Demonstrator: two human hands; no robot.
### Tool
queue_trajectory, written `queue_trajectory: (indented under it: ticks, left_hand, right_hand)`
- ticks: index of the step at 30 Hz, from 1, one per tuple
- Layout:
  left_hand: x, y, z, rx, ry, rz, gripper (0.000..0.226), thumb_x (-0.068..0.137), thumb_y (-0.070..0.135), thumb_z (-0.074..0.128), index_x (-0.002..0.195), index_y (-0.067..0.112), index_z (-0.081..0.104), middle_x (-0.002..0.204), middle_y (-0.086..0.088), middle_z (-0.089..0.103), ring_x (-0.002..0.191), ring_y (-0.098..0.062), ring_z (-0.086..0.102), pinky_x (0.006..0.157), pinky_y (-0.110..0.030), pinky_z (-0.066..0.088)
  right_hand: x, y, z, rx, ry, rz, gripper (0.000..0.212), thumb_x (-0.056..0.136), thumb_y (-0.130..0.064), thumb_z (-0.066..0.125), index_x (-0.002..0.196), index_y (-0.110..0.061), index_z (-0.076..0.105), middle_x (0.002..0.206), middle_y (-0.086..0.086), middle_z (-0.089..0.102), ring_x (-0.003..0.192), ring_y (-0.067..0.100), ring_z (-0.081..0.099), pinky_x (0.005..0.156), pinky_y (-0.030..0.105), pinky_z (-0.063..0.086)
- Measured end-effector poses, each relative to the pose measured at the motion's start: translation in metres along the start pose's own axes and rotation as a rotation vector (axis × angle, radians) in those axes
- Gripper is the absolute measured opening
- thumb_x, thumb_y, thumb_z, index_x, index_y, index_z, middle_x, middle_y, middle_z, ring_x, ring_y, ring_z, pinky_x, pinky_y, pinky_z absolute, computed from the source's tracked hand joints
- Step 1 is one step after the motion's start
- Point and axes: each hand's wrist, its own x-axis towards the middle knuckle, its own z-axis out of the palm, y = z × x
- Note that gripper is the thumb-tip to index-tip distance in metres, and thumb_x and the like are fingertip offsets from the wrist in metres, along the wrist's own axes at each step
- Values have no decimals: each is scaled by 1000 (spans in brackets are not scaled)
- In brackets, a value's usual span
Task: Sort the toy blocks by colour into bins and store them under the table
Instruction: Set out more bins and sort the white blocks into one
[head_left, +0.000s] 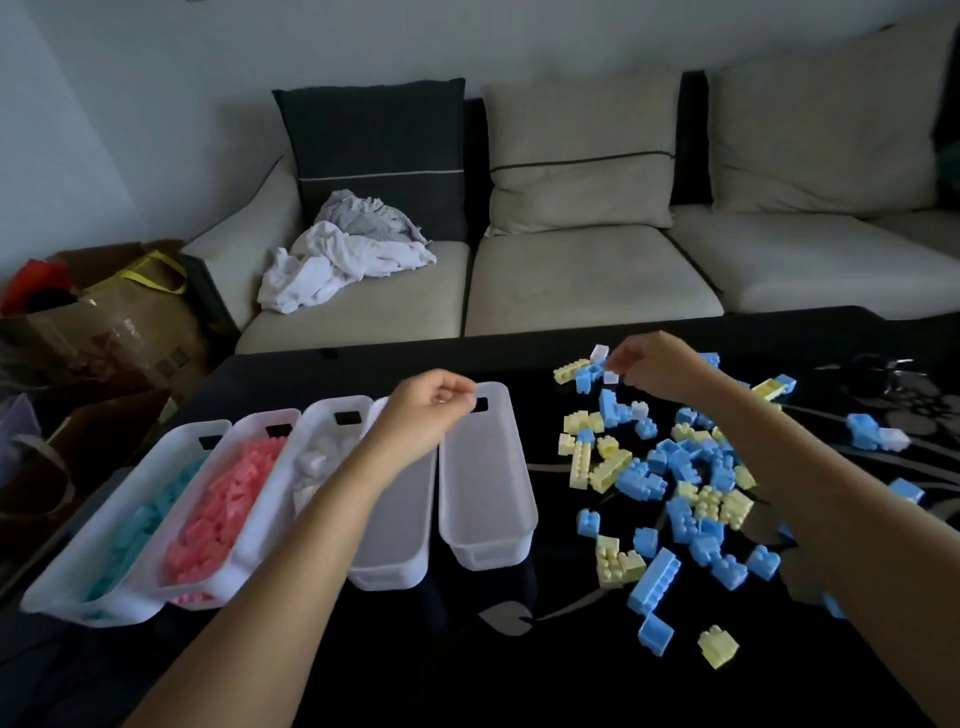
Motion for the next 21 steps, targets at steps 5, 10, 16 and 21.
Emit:
queue_trajectory:
  ticks: [5, 10, 16, 21]
  left_hand:
    - [44, 27, 59, 119, -158, 108, 20, 90, 16, 61, 109, 20, 65, 97, 7, 64, 92, -9, 61, 84, -25, 50]
    - [89, 39, 101, 312, -233, 130, 39, 92, 12, 57, 130, 18, 53, 127, -2, 57, 111, -13, 57, 88, -22, 44]
    - [143, 45, 142, 453, -234, 150, 47, 94, 7, 51, 138, 20, 45, 139, -6, 48, 121, -19, 51, 88, -22, 39]
    - [183, 42, 167, 473, -202, 117, 46, 95, 1, 41, 135, 23, 50, 139, -6, 48, 110, -18, 54, 74, -21, 41]
  right_hand:
    - [4, 49, 3, -96, 6, 55, 25, 90, -11, 56, 113, -15, 65, 113, 5, 66, 95, 18, 62, 85, 30, 51]
    - [8, 70, 32, -158, -142, -32, 51, 92, -26, 57, 140, -26, 41, 127, 7, 58, 79, 12, 61, 66, 20, 48]
    - [21, 82, 44, -183, -70, -43, 52, 92, -8, 48, 141, -20, 40, 143, 7, 43, 124, 25, 48, 92, 28, 44]
    - [41, 83, 45, -319, -55, -89, 64, 89, -3, 50, 147, -19, 27, 147, 10, 32, 124, 32, 46, 93, 37, 46]
